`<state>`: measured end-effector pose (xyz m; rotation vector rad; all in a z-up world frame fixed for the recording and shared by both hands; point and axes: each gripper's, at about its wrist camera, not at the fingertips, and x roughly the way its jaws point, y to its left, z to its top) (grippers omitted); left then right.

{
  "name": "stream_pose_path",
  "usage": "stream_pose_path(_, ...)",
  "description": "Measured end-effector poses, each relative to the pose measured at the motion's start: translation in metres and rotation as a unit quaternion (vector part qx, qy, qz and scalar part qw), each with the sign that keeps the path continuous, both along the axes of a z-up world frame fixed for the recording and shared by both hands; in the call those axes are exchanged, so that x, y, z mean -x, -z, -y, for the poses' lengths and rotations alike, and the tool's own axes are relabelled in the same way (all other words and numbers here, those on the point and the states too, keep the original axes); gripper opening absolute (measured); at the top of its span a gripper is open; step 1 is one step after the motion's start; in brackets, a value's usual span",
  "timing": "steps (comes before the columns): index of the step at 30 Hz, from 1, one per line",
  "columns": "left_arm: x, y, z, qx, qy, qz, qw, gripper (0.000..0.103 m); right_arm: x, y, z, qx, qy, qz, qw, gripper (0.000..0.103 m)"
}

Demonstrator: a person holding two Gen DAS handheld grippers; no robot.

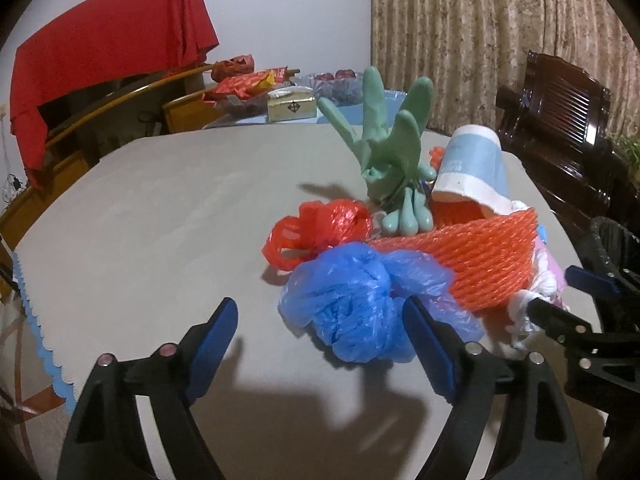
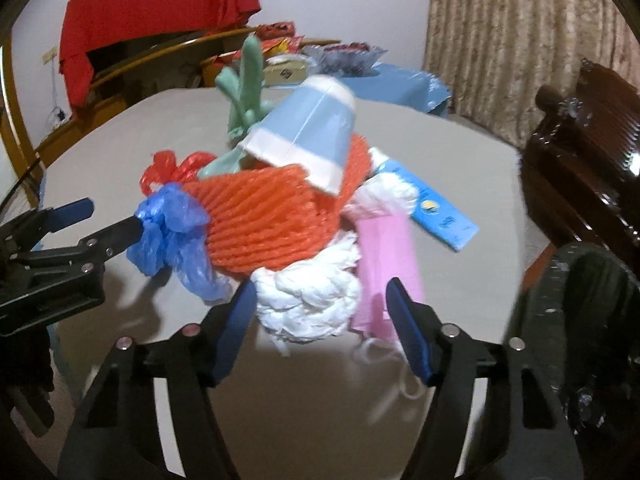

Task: Collect trash
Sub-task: 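Grasp the blue plastic bag with the left tool while the right tool grasps the white tissue, then carry both items over the bin and open both tools to drop them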

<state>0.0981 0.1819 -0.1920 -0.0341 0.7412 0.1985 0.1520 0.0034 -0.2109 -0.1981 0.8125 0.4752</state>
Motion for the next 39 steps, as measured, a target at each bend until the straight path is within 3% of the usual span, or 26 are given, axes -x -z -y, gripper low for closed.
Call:
stream_pose_path(1,-0.001,0.001,0.000,0.002,0.001,-0.001,1.0000,0.078,0.000,0.002,-0.001,-0.003,-0.007,-0.006,1.000,0.055)
stream_pose_path(6,-0.009,0.008,0.001,0.018,0.014,-0.006,0.9997,0.072,0.000,0.004,-0.007,-0.003,-0.029,-0.009,1.000,0.046)
stream_pose_path(9,-0.014,0.012,0.001,0.043,0.026,-0.012,0.9987,0.059,0.001,-0.001,-0.002,-0.016,-0.035,-0.016,0.999,0.043)
stream_pose_path(11,-0.017,0.014,0.001,0.061,0.032,-0.016,0.9975,0.043,0.003,-0.007,0.001,-0.020,-0.034,-0.012,0.999,0.043)
stream_pose_path(13,-0.019,0.016,0.004,0.071,0.035,-0.019,0.9967,0.034,0.006,-0.014,0.003,-0.027,-0.034,-0.009,0.999,0.043)
stream_pose_path(17,-0.015,0.012,0.003,0.081,0.034,-0.009,0.9961,0.016,0.016,-0.030,0.007,-0.031,-0.037,0.007,0.999,0.043)
stream_pose_path(19,-0.011,0.008,0.003,0.082,0.034,-0.002,0.9961,0.013,0.020,-0.038,0.010,-0.035,-0.038,0.012,0.999,0.043)
stream_pose_path(28,0.019,-0.036,0.012,0.073,0.036,0.039,0.9959,0.009,0.036,-0.076,0.031,-0.065,-0.029,0.037,0.997,0.043)
stream_pose_path(39,0.030,-0.090,0.074,0.076,0.116,0.083,0.9868,0.009,0.050,-0.114,0.099,-0.079,0.040,0.080,0.993,0.043)
